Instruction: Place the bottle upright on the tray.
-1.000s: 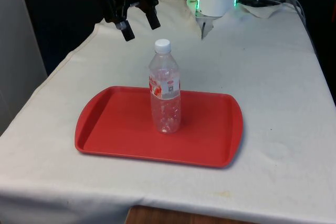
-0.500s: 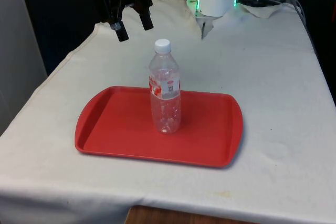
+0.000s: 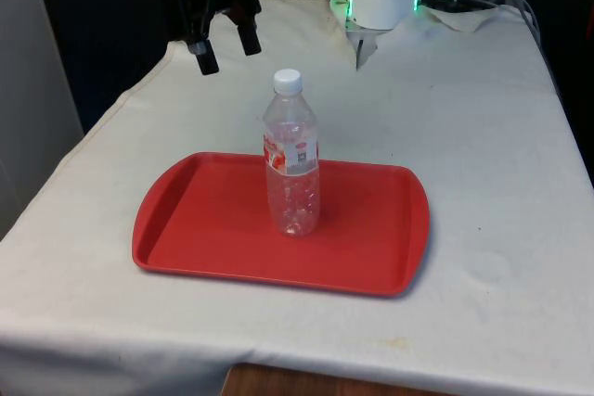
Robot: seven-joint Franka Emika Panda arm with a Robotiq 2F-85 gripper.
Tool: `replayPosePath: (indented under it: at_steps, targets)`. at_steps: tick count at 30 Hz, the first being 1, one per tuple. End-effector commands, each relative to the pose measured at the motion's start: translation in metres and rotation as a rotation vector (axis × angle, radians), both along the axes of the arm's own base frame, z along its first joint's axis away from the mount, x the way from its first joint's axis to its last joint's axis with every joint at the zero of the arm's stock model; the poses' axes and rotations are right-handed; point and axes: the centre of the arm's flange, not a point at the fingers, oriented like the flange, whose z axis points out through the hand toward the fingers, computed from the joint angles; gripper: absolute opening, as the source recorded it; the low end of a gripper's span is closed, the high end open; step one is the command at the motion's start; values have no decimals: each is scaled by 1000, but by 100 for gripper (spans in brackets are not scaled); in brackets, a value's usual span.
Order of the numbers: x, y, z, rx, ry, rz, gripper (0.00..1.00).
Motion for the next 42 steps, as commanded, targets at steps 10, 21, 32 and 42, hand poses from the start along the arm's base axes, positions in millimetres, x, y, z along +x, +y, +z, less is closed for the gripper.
replayPosePath:
  at_steps: [10, 21, 32, 42]
  targets:
    - [3, -2, 0, -78, 13, 14, 100]
    - [4, -3, 0, -134, 22, 32, 100]
    - [4, -3, 0, -190, 35, 52, 100]
    - [5, -4, 2, -245, 54, 70, 100]
